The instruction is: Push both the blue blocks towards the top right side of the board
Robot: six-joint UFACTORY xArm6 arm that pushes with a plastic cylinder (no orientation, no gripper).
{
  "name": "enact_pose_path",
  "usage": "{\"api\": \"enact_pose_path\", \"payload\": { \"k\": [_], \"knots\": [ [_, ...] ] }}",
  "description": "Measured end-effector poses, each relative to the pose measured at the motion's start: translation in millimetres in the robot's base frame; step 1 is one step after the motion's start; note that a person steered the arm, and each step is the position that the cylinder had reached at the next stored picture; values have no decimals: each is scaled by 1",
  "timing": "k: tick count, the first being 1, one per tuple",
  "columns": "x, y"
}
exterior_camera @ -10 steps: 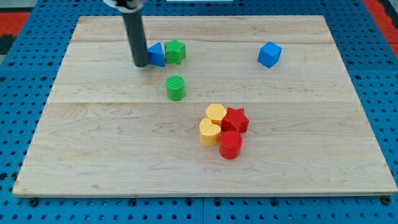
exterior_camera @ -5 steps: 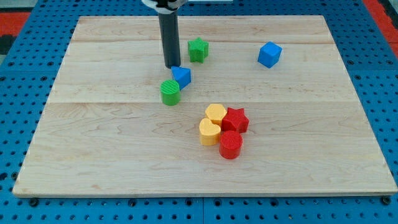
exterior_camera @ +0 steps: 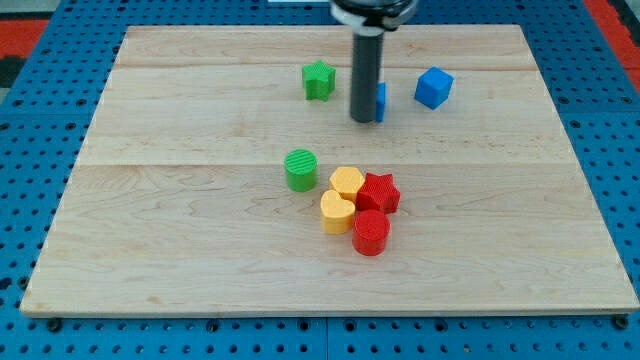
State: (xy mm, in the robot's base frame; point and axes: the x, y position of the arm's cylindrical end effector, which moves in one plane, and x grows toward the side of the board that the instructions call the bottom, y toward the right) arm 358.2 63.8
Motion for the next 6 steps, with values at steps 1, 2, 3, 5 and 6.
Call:
{"api": "enact_pose_path", "payload": {
  "k": [1, 2, 3, 5, 6],
  "knots": [
    [8, -27],
    [-11, -22],
    [-7, 48],
    [40, 22],
    [44, 22]
  ]
}}
